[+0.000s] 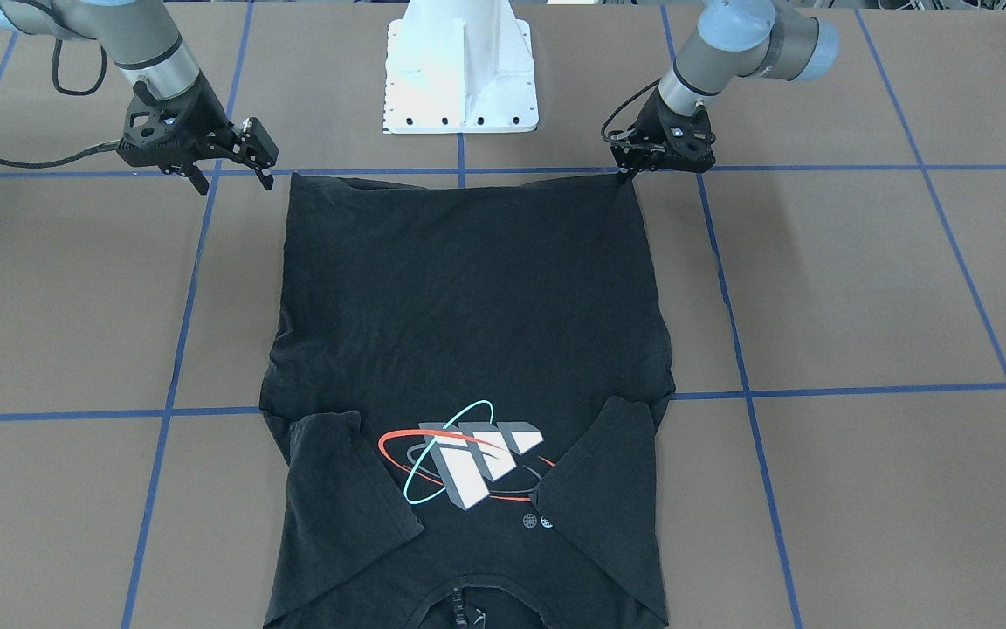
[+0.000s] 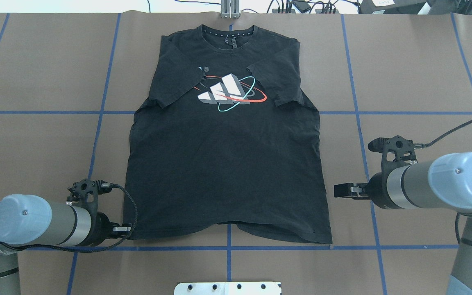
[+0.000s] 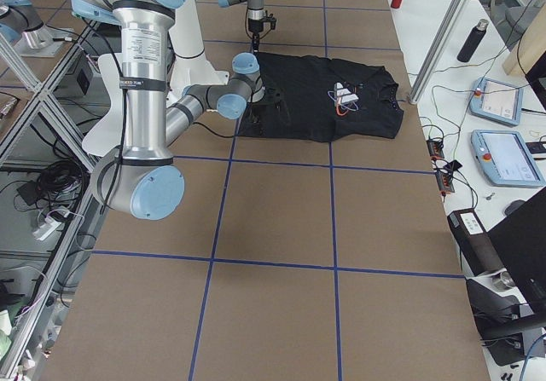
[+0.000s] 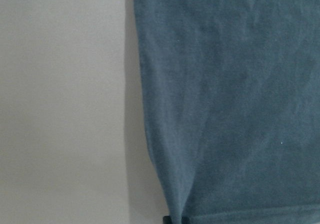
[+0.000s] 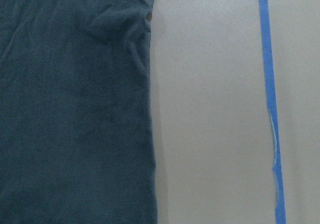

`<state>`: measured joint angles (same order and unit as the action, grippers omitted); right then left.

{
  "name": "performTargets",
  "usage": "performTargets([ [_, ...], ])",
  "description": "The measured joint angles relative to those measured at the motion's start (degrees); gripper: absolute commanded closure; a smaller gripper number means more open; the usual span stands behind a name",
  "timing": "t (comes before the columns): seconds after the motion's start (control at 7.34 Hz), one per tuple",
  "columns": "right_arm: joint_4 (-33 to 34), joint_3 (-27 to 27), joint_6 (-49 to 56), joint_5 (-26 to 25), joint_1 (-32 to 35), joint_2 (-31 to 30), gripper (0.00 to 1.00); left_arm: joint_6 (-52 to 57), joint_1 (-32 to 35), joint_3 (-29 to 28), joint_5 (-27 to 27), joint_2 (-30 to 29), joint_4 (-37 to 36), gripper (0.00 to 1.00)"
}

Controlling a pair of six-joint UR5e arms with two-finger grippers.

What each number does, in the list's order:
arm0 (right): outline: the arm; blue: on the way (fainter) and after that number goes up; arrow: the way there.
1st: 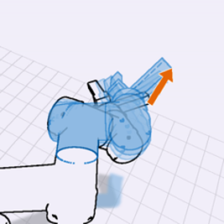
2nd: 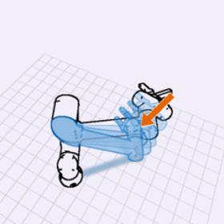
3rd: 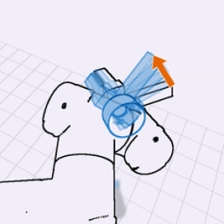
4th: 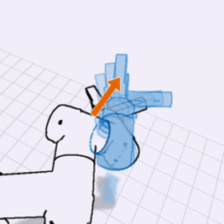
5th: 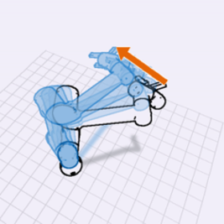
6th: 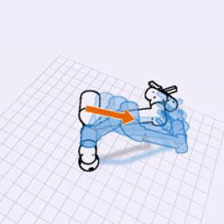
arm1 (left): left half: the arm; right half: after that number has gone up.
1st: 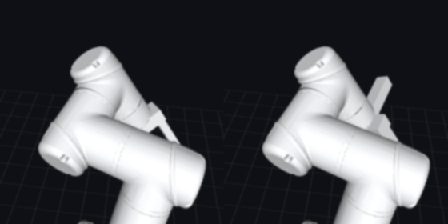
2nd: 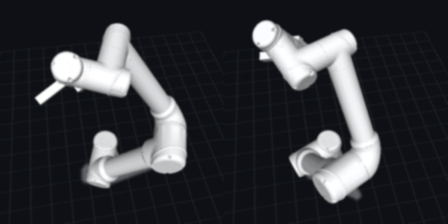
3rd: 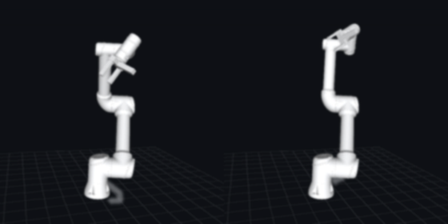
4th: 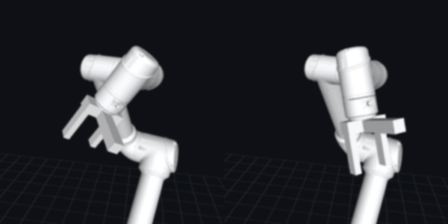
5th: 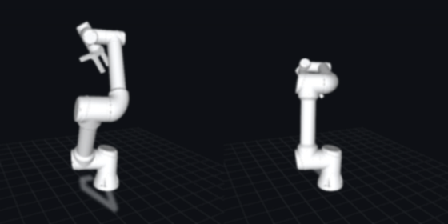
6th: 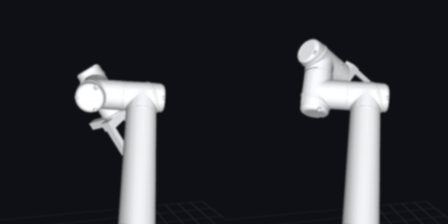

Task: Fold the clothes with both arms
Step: 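Move both grippers down to the hem corners nearest the robot, then grasp the hem corners with both grippers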

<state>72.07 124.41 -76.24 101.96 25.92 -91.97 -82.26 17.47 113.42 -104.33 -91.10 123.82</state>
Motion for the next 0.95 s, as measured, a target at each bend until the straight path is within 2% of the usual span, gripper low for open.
performTargets([
  [0.82,-0.37,-2.23,-15.04,-16.78,-15.31,1.71,0.04,-0.09,-0.06,0.54,-0.08,0.06,0.00,1.00],
  [0.95,-0.51,-3.07,-15.63,-18.75,-16.79,1.96,0.08,-0.09,-0.03,0.56,-0.08,0.05,-0.01,1.00],
])
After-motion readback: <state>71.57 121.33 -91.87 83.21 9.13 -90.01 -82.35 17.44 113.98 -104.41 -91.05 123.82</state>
